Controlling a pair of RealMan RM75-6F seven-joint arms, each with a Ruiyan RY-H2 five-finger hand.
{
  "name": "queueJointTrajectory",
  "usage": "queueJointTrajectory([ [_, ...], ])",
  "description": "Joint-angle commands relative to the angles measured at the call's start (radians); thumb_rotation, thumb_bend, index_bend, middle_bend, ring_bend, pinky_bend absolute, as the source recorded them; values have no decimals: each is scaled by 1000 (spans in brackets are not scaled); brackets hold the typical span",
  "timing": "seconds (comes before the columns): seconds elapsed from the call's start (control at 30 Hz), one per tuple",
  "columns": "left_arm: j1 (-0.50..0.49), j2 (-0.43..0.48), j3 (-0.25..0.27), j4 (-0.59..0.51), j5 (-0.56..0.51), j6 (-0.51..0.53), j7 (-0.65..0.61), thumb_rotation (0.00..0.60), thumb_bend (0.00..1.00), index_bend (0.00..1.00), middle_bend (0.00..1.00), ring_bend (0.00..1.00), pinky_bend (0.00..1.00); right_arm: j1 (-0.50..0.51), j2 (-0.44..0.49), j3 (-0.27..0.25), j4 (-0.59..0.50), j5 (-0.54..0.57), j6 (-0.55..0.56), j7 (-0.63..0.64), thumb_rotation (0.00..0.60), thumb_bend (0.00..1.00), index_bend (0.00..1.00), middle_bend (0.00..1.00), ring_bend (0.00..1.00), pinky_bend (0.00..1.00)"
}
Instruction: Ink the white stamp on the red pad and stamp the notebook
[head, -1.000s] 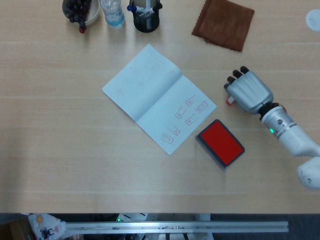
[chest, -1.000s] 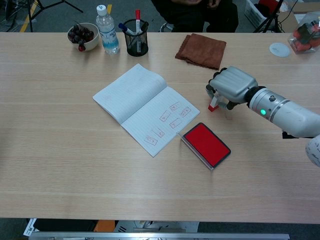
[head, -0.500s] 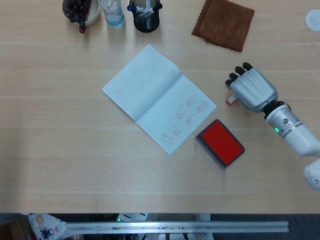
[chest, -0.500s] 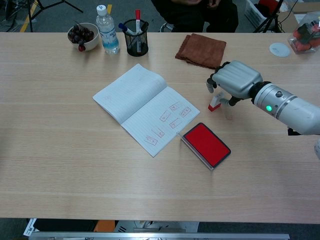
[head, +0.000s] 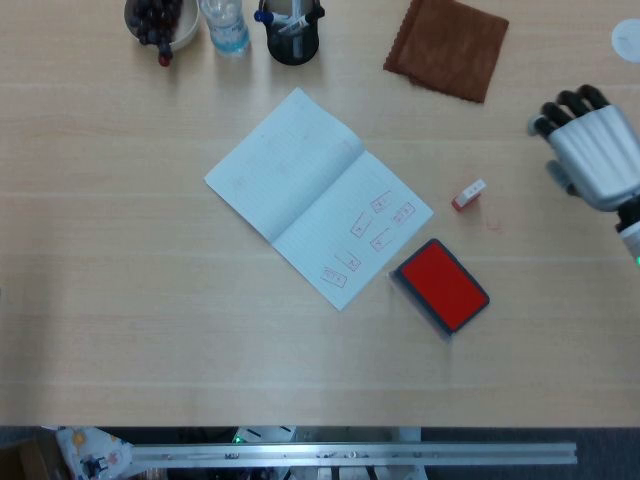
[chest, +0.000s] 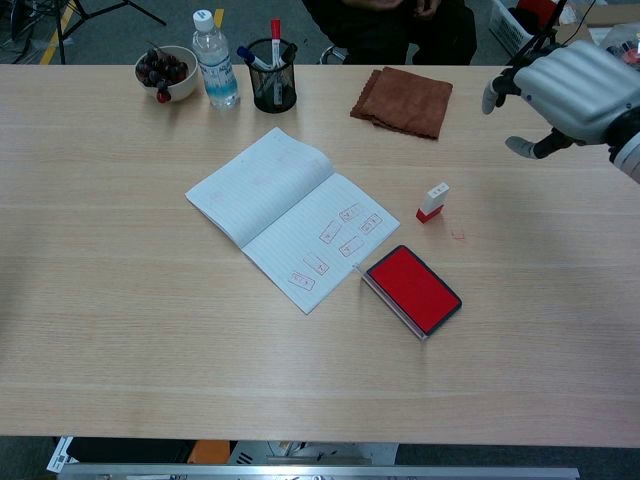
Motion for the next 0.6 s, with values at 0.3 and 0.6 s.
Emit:
queueJointTrajectory([
  [0.3,-13,-40,-17,25,45,44,4,600,276,170,139,218,134,-263,209,-55,-114,23,273,54,600,331,550,484,355,338],
  [0.6,-10,-66,-20,31,77,85,7,600,276,170,140,218,134,-379,262,-87,-104,-2,356,138,600,332,586,490,357,338],
])
